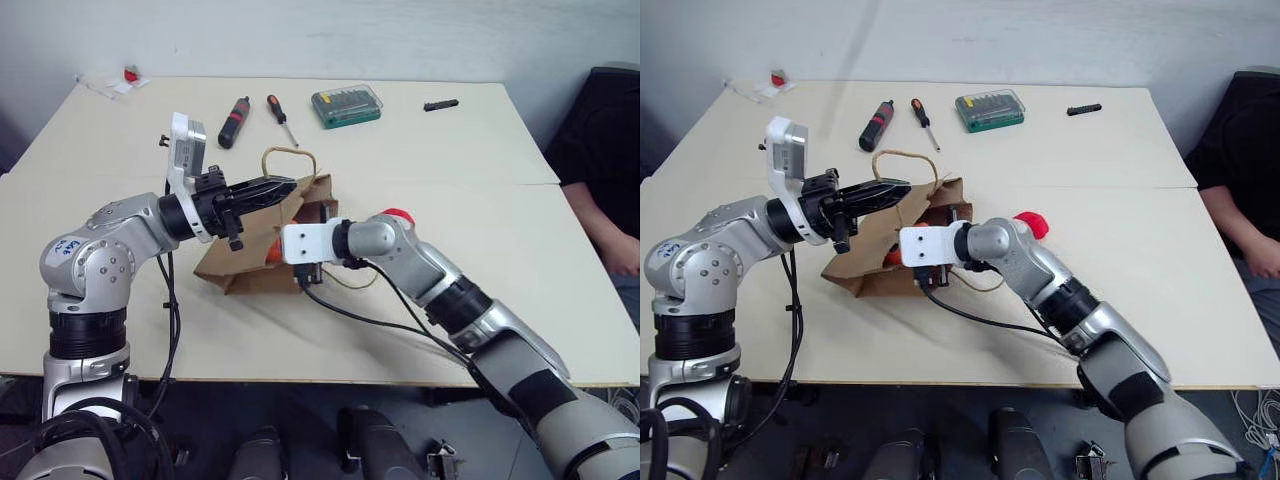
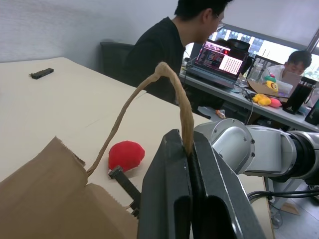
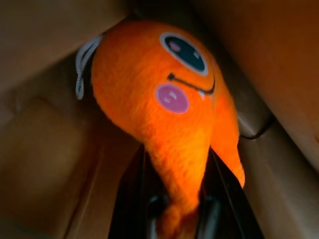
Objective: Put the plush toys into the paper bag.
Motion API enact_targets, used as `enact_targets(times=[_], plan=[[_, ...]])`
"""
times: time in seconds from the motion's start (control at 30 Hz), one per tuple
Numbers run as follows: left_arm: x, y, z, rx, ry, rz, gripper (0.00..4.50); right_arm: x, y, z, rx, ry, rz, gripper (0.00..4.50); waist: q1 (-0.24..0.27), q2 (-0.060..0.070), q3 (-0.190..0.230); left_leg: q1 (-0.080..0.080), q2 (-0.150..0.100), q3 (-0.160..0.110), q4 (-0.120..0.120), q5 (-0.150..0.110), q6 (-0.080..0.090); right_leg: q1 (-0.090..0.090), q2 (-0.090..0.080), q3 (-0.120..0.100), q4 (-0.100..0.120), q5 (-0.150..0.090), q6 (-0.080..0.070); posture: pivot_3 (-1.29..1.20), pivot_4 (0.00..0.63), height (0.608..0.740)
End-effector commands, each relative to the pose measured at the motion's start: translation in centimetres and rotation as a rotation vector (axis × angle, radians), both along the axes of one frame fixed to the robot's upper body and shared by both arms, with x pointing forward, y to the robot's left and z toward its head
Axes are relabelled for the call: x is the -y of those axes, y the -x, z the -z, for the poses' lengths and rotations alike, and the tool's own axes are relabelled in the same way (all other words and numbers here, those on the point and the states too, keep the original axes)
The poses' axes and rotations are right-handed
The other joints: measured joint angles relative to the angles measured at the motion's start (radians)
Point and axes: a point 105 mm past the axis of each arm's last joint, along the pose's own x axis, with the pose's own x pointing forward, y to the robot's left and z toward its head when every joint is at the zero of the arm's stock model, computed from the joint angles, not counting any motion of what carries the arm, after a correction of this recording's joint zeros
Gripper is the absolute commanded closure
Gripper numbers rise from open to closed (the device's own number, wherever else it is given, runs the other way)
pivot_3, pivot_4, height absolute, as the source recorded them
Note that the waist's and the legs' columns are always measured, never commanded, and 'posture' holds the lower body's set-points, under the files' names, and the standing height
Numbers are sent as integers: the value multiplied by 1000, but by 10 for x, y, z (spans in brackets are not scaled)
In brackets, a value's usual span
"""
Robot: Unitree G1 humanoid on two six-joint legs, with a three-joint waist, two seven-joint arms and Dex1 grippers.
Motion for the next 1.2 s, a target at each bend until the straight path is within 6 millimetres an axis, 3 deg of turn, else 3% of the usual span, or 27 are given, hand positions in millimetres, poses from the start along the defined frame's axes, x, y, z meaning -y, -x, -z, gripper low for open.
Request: enact_targets(times=[0.03, 0.2, 0.3, 0.4, 0.57, 0.73, 0.83, 0.97, 1.1, 1.2], plan=[[-3, 3, -11, 56, 7, -10, 4500, -8, -2, -23, -14, -121, -11, 3703, -2, 0, 0, 0, 0, 0, 0, 0, 0, 0, 0, 0, 0, 0, 0, 0, 150, 740], [-10, -1, -13, 54, 10, -40, 4500, 1, 11, -46, -114, -274, -20, 2131, 0, 0, 0, 0, 0, -1, 0, 0, 0, 0, 0, 0, 0, 0, 0, 0, 150, 740], [-13, -3, -10, 50, 5, -51, 4500, 21, 24, -64, -173, -381, 0, 1043, 2, 0, 0, -1, 0, -1, 0, 0, 0, 0, -1, -1, 0, 0, 0, 0, 150, 740], [-14, -2, -8, 46, 0, -55, 4500, 56, 37, -77, -224, -479, 80, 7, 8, 0, 0, -1, 0, -2, 0, 0, 0, 0, -1, -2, -1, 0, 0, 0, 150, 740], [-20, -3, -7, 40, -7, -72, 4500, 144, 68, -78, -306, -611, 338, 7, 30, 0, 0, -4, 0, -5, 0, 0, 0, 0, -1, -4, -2, 0, 0, 0, 150, 740], [-27, -7, -7, 40, -14, -91, 4500, 228, 104, -43, -356, -644, 693, 7, 39, 0, 0, -6, -1, -7, 0, 0, 0, 0, -2, -6, -4, 0, 0, 0, 150, 740], [-31, -12, -9, 45, -14, -101, 4500, 263, 123, -22, -363, -638, 862, 7, 36, 0, 0, -4, -2, -6, 0, 0, 0, 0, -1, -5, -5, 0, 0, 0, 150, 740], [-32, -16, -11, 51, -12, -102, 4500, 274, 129, -10, -366, -646, 928, 7, 24, 0, 0, 3, -2, 0, -1, 0, 0, 3, 1, 1, -2, 0, 0, 0, 150, 740], [-28, -17, -11, 58, -12, -89, 4500, 260, 103, -7, -374, -682, 892, 7, 18, 0, 0, 9, -1, 1, -3, 1, -1, 7, 2, 4, -2, 0, 0, 0, 150, 740], [-24, -16, -11, 64, -9, -80, 4500, 244, 73, -2, -387, -699, 865, 7, 23, 0, 0, 9, -1, 1, -3, 1, -1, 7, 2, 4, -2, 0, 0, 0, 150, 740]])
